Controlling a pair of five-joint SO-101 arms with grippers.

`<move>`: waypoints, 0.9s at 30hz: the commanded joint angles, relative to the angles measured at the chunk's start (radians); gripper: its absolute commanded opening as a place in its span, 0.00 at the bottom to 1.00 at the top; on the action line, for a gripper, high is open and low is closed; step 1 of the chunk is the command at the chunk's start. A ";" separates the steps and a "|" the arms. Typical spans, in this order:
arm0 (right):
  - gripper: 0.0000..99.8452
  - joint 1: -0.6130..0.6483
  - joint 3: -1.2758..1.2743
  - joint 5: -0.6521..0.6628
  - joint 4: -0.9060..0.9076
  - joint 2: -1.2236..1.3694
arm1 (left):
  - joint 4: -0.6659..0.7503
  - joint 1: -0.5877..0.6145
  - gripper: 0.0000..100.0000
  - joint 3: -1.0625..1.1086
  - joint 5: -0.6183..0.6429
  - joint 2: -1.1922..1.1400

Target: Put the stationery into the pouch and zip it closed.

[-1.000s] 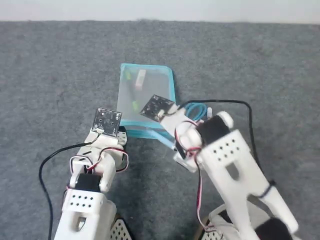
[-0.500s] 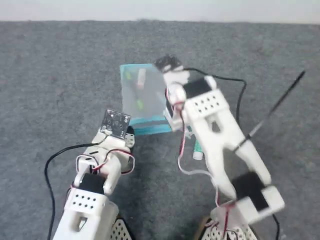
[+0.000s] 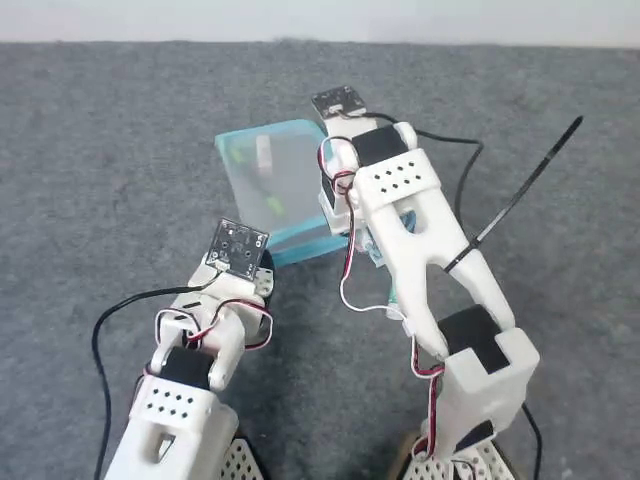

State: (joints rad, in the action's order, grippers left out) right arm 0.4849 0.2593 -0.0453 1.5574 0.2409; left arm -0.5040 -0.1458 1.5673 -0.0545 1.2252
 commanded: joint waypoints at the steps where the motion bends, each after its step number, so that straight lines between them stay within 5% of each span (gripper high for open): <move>1: 0.25 -0.001 0.075 0.054 0.028 -0.136 | 0.021 -0.044 0.01 -0.016 -0.014 0.005; 13: 0.25 0.094 0.071 0.272 0.127 -0.429 | 0.023 -0.028 0.01 -0.019 -0.014 0.005; 17: 0.25 0.035 -0.006 0.272 0.157 -0.483 | 0.054 0.080 0.01 -0.042 -0.003 0.006; 22: 0.25 -0.117 -0.422 0.269 -0.002 -0.542 | 0.057 0.307 0.01 -0.113 0.143 -0.002; 24: 0.25 -0.165 -0.614 0.265 -0.117 -0.553 | 0.014 0.287 0.01 -0.127 0.146 -0.003; 27: 0.25 -0.188 -0.850 0.264 -0.282 -0.556 | -0.112 0.092 0.01 -0.136 0.084 0.005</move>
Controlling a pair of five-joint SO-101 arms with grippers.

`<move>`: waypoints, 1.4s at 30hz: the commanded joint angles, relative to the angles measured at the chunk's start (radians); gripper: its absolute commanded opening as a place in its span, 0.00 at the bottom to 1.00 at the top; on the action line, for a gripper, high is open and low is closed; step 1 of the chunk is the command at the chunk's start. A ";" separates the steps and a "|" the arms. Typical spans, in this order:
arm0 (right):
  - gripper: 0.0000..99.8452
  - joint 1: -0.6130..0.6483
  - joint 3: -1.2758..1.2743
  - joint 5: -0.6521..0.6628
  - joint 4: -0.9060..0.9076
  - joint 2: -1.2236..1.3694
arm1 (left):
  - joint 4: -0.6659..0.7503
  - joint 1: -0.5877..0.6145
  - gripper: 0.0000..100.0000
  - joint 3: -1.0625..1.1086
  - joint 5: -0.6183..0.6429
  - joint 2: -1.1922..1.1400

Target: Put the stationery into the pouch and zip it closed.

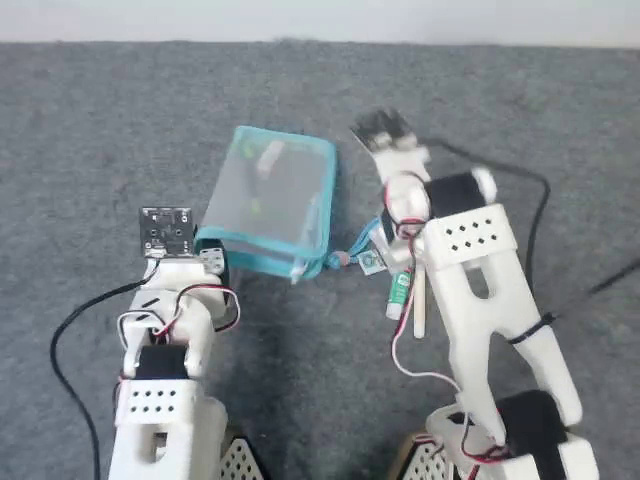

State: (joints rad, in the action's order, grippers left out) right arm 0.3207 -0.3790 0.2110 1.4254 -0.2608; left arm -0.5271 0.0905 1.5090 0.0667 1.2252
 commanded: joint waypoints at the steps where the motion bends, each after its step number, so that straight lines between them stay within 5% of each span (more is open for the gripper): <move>1: 0.25 -0.024 -0.267 0.008 -0.194 -0.054 | -0.104 -0.201 0.01 -0.077 -0.084 0.005; 3: 0.25 -0.022 -0.336 0.006 -0.251 -0.054 | -0.103 -0.213 0.01 -0.082 -0.130 0.006; 8: 0.25 -0.028 -0.407 -0.012 -0.314 -0.053 | -0.018 0.083 0.01 -0.101 0.028 -0.003; 12: 0.25 -0.024 -0.460 -0.014 -0.389 -0.051 | -0.101 -0.163 0.01 -0.081 -0.176 0.006; 17: 0.25 -0.030 -0.526 -0.014 -0.417 -0.051 | -0.091 0.048 0.01 -0.131 0.008 -0.003; 25: 0.25 -0.027 -0.557 -0.014 -0.452 -0.051 | -0.098 -0.064 0.01 -0.096 -0.110 0.005; 27: 0.24 -0.027 -0.557 -0.014 -0.452 -0.051 | -0.094 -0.012 0.01 -0.111 -0.075 0.002; 37: 0.00 -0.033 -0.557 -0.014 -0.444 -0.053 | -0.092 -0.028 0.01 -0.094 -0.054 0.000; 42: 0.01 -0.113 -0.497 0.008 -0.387 -0.071 | -0.043 -0.066 0.01 -0.053 -0.055 -0.003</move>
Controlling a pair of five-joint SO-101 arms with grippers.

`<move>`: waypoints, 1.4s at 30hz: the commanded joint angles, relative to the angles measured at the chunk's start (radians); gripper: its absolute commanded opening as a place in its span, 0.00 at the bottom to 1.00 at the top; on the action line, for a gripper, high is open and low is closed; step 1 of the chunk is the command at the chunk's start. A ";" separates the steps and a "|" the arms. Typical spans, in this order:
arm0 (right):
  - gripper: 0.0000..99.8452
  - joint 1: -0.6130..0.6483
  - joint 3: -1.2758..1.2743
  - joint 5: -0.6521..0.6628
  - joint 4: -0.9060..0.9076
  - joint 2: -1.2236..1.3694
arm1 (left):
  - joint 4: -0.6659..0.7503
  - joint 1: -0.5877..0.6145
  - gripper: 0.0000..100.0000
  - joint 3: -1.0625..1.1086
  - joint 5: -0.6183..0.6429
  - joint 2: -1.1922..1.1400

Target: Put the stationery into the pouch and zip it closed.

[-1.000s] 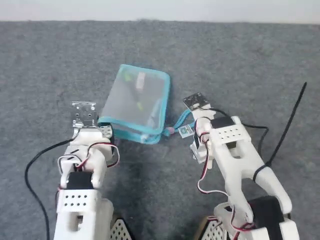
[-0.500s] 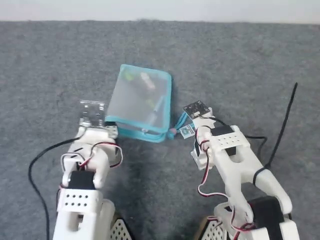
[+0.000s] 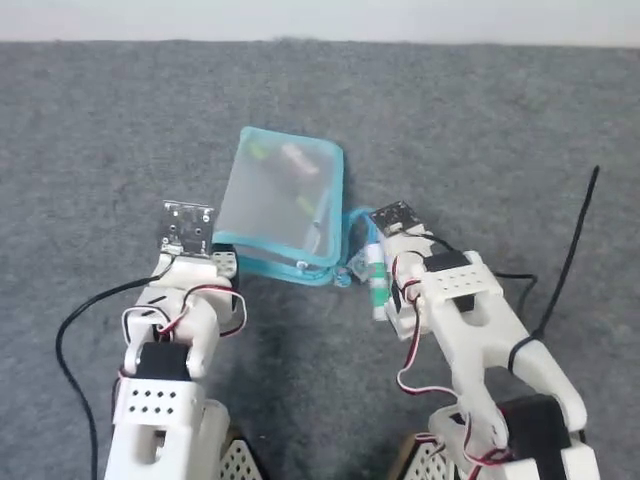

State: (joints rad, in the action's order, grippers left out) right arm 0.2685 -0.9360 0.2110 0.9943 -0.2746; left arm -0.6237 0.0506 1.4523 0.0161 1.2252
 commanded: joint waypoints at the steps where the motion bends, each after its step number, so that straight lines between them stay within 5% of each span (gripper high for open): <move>1: 0.01 -0.091 0.098 0.035 0.087 -0.068 | 0.081 -0.037 0.01 0.021 -0.003 -0.003; 11: 0.01 -0.114 0.500 0.180 0.601 -0.421 | 0.141 -0.106 0.01 0.056 0.002 -0.003; 18: 0.01 0.209 0.470 0.241 0.786 -0.641 | 0.141 -0.106 0.01 0.054 0.000 -0.003; 35: 0.01 0.295 0.315 0.315 0.791 -0.771 | 0.141 -0.107 0.01 0.054 -0.003 -0.003; 42: 0.01 0.286 0.281 0.230 0.656 -0.654 | 0.141 -0.112 0.01 0.054 -0.003 -0.003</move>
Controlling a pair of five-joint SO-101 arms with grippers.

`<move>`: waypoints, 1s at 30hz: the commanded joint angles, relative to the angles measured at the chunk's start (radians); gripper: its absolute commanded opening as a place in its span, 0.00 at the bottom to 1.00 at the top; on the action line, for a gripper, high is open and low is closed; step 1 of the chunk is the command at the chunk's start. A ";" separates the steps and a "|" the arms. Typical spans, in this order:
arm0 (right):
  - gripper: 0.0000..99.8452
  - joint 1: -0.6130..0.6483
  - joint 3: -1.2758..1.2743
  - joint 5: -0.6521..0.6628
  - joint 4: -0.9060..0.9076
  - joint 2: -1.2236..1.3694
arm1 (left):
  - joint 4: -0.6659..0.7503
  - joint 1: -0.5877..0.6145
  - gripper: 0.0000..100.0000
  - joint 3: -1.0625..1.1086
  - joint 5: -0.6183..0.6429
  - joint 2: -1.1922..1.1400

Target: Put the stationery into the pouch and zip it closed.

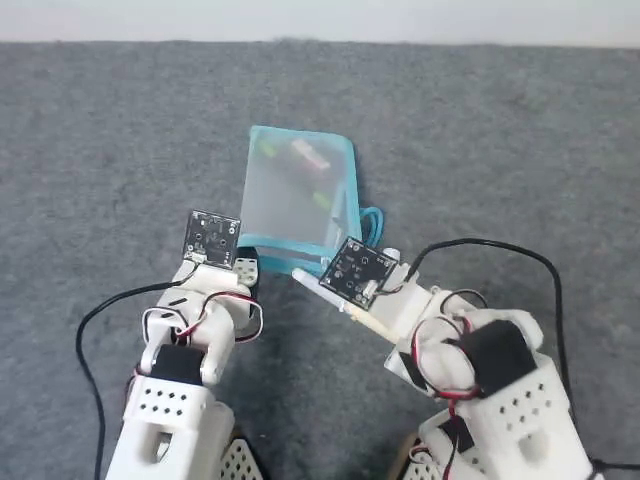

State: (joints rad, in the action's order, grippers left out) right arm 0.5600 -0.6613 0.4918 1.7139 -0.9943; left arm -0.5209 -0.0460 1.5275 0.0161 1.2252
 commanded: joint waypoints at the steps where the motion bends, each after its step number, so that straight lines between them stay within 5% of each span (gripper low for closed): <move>1: 0.01 -0.005 0.008 -0.071 -0.093 0.094 | 0.037 -0.015 0.01 -0.021 -0.003 -0.003; 23: 0.01 -0.035 0.796 -0.554 -0.231 0.992 | 0.034 -0.104 0.01 -0.015 -0.005 -0.002; 30: 0.22 0.062 0.859 -0.517 -0.206 1.026 | 0.037 -0.095 0.01 -0.016 -0.005 0.003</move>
State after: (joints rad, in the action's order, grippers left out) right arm 0.5754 0.1258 -0.0514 1.5067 0.0476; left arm -0.5194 -0.1350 1.5275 0.0238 1.2252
